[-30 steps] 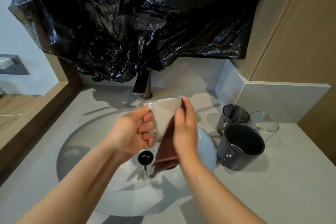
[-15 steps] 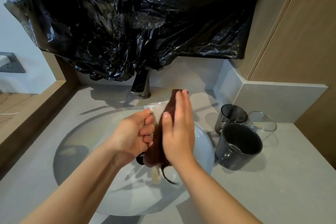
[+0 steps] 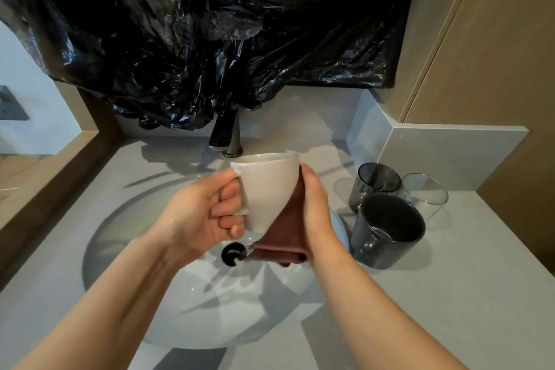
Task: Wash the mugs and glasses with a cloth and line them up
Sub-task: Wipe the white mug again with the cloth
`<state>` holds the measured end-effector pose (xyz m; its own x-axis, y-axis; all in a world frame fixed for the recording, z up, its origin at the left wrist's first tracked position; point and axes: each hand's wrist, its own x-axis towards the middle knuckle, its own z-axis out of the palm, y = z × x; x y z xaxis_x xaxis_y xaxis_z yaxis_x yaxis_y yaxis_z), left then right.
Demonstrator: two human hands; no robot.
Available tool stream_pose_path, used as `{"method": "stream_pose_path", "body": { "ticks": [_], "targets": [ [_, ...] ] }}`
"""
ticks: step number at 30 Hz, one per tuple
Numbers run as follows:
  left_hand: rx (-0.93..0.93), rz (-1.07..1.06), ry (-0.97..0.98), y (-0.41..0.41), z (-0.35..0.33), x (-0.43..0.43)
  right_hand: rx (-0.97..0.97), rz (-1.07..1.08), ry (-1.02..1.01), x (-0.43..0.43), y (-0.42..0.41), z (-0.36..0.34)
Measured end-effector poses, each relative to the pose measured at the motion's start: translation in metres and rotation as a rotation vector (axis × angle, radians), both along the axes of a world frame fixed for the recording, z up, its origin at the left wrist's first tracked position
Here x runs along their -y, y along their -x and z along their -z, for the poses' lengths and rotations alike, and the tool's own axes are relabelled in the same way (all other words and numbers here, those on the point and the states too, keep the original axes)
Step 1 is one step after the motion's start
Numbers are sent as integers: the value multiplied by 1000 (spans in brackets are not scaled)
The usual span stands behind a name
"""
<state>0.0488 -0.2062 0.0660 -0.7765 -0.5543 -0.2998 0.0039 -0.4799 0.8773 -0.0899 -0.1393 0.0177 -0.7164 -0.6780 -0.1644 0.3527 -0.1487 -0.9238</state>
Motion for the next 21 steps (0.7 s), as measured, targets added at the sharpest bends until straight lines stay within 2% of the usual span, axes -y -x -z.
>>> {"method": "stream_pose_path", "body": {
  "ticks": [3, 4, 7, 9, 12, 14, 15, 17, 19, 21],
  "targets": [
    [3, -3, -20, -2, -3, 9, 122, -111, -17, -11, -7, -2],
    [36, -32, 31, -1, -2, 11, 130, -106, -9, -12, -12, -1],
    [171, -167, 347, 8, 4, 10, 2, 11, -55, -12, -27, 3],
    [199, -227, 439, 10, 11, 10, -148, 44, -101, -16, -37, 1],
    [129, -161, 282, 5, 17, 11, -482, 88, -100, -23, -41, -6],
    [71, -62, 168, -1, 18, 13, -556, 72, -77, -18, -29, -10],
    [50, -30, 131, -2, 18, 13, -426, 26, -29, -17, -19, -11],
    [-1, 2, 71, -2, 15, 15, -25, -159, 36, -18, -5, -16],
    [-1, -21, 83, 1, 11, 14, 131, -434, -10, -22, -6, -10],
    [99, -109, 246, 9, 11, 12, 279, -396, 98, -20, -15, -2]
  ]
}}
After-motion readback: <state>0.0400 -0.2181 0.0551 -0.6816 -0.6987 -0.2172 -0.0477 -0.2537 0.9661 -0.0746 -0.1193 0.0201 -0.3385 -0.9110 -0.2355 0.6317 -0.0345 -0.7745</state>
